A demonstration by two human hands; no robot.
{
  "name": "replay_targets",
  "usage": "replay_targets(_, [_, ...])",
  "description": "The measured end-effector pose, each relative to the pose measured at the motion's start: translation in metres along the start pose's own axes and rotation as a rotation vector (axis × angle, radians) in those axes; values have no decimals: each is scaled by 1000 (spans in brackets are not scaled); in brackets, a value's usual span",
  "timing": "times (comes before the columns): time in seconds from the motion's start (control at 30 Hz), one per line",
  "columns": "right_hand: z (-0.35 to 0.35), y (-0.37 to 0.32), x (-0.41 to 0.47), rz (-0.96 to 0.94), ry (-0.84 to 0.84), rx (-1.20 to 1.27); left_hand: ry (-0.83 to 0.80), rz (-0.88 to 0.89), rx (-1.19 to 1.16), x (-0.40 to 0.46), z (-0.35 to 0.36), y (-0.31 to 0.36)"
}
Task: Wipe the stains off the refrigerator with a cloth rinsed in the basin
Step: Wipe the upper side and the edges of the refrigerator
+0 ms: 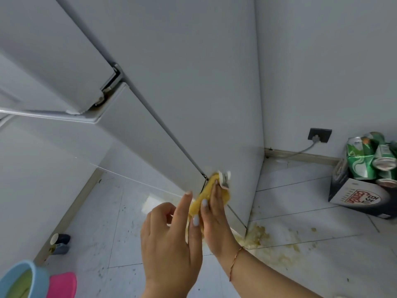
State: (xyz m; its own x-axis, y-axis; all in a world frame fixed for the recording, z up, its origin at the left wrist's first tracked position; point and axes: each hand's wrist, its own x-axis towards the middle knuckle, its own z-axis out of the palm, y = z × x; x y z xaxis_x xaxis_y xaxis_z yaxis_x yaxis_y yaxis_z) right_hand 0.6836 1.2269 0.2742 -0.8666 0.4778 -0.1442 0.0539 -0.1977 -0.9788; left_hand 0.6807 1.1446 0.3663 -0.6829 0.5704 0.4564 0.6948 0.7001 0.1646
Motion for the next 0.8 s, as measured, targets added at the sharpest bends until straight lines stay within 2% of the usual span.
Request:
replay_targets(0.1, [17,-21,0,-263,106,-158,41,18,-27,7,-6,-5])
replay_targets(0.2, [16,-26,1,-266,93,-110,38,25,18,13,-8,-6])
replay_targets(0.27, [12,-13,0,-227,90,-100,3,41,88,13,-5,-9])
replay_targets(0.37, [5,12,1,-65,79,65,-56,53,201,12,0,-13])
replay_targets(0.47, [2,40,7,48,109,131,-44,78,245,12,3,-16])
replay_targets(0.63, [-6,83,21,226,134,202,-26,130,182,-5,25,-21])
replay_targets(0.8, [-14,117,26,197,128,139,8,60,11,-42,72,-24])
